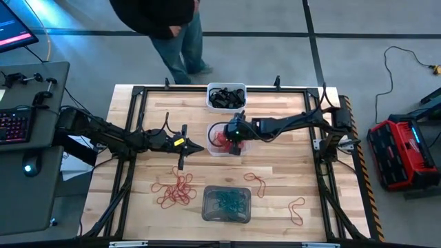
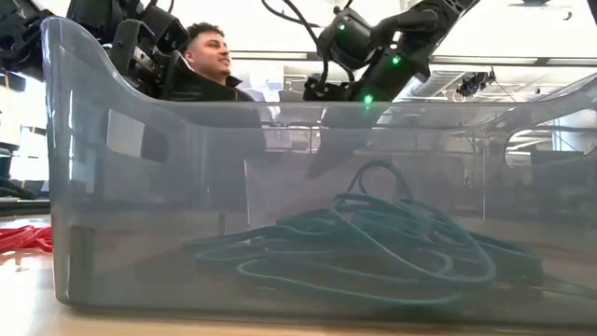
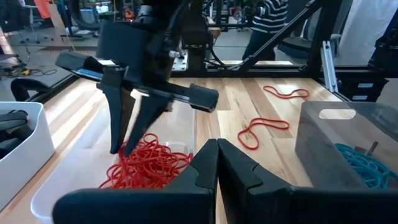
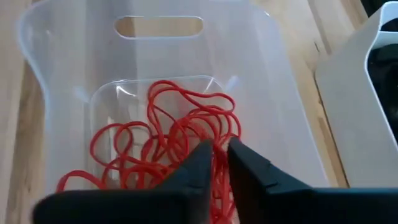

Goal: Sort rubber bands into baskets
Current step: Put the red rubber band into the transparent bin

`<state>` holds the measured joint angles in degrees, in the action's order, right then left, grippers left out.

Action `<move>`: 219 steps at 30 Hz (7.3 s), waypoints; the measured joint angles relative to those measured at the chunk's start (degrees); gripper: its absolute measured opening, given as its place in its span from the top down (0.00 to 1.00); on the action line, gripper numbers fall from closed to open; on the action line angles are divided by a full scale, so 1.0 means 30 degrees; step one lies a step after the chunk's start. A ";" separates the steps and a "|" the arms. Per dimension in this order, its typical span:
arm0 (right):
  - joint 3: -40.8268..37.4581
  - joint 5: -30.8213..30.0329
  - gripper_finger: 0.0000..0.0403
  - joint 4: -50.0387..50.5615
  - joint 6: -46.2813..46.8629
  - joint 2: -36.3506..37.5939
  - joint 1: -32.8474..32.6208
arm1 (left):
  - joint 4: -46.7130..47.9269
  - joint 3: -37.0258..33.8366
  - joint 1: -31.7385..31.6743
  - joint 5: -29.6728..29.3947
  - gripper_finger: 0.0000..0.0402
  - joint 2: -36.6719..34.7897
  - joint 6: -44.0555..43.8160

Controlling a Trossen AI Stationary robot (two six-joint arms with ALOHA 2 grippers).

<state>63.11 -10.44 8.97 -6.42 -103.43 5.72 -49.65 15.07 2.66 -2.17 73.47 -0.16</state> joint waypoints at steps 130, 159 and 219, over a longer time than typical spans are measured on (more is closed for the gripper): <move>-0.6703 -0.4901 1.00 -0.7219 0.3994 0.5550 -0.9662 | 2.9048 1.5307 0.1940 -0.3912 1.00 0.3077 0.0556; -0.6710 -0.4935 1.00 -0.6818 0.3994 0.5550 -0.9662 | 2.6436 1.9715 -0.2028 -0.3409 0.99 1.0112 0.7300; -0.6710 -0.4354 1.00 -0.6815 0.3826 0.5536 -0.8310 | 2.8842 1.2335 0.4810 0.1541 0.61 0.0351 -0.0613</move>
<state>42.98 -23.50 -11.48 5.06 -86.83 -19.21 36.88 52.07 17.09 2.45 74.53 -2.00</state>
